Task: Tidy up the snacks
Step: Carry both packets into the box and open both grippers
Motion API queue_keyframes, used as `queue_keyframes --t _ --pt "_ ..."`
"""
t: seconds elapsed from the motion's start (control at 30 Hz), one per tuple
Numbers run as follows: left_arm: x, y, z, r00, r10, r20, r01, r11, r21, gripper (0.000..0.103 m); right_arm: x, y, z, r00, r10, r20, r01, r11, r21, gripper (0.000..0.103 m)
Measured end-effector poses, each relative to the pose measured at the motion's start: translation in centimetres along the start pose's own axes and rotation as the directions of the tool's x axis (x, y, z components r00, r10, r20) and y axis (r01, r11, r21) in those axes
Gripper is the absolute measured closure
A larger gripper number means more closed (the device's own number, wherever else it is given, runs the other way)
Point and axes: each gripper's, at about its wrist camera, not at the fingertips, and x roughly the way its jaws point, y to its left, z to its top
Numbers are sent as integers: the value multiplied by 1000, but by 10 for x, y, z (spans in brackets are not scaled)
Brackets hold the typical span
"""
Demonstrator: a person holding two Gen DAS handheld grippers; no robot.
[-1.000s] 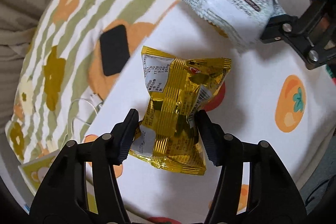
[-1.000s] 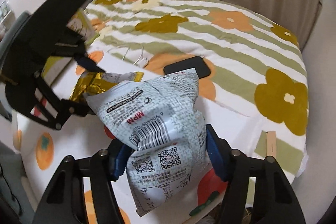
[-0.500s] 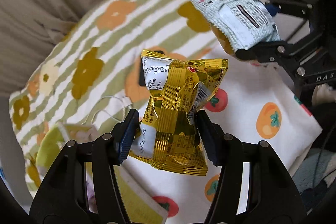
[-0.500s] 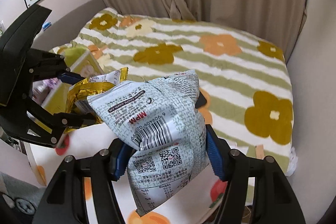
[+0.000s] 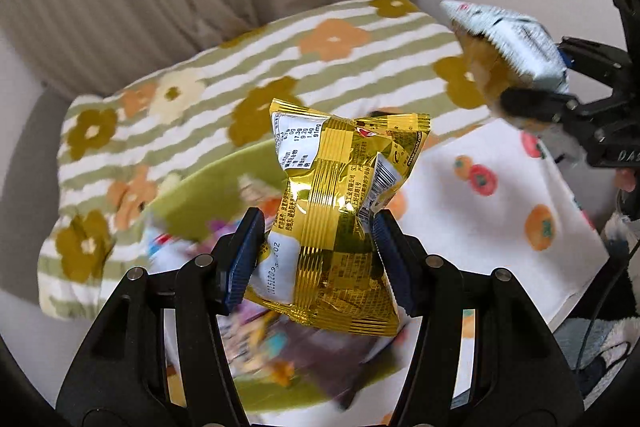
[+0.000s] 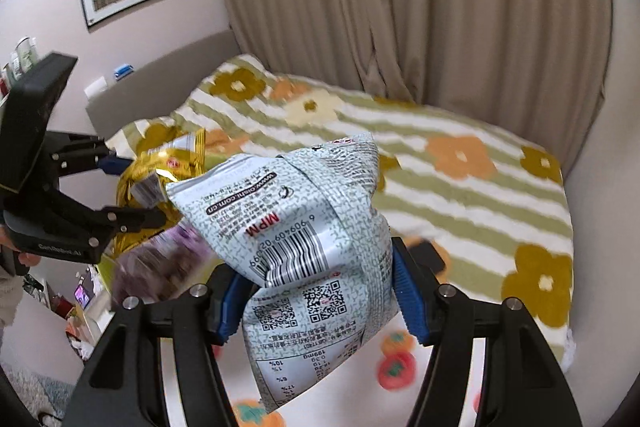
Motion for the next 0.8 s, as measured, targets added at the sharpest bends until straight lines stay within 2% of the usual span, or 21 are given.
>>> queue_keyframes --t 0.2,0.4,0.6,0.8 --pt "-10 69 -49 1000 14 -18 -16 997 -80 49 31 66 26 999 44 -7 -44 999 -15 43" --pt "4 119 -99 997 -20 -74 12 993 -117 49 71 116 41 998 61 -31 -61 998 7 43" --pt "27 140 -128 991 -69 -118 55 992 -117 49 102 152 41 996 70 -54 -67 997 49 43" --pt "38 146 -139 984 -134 -120 118 984 -133 49 122 164 50 994 53 -93 -50 998 28 43"
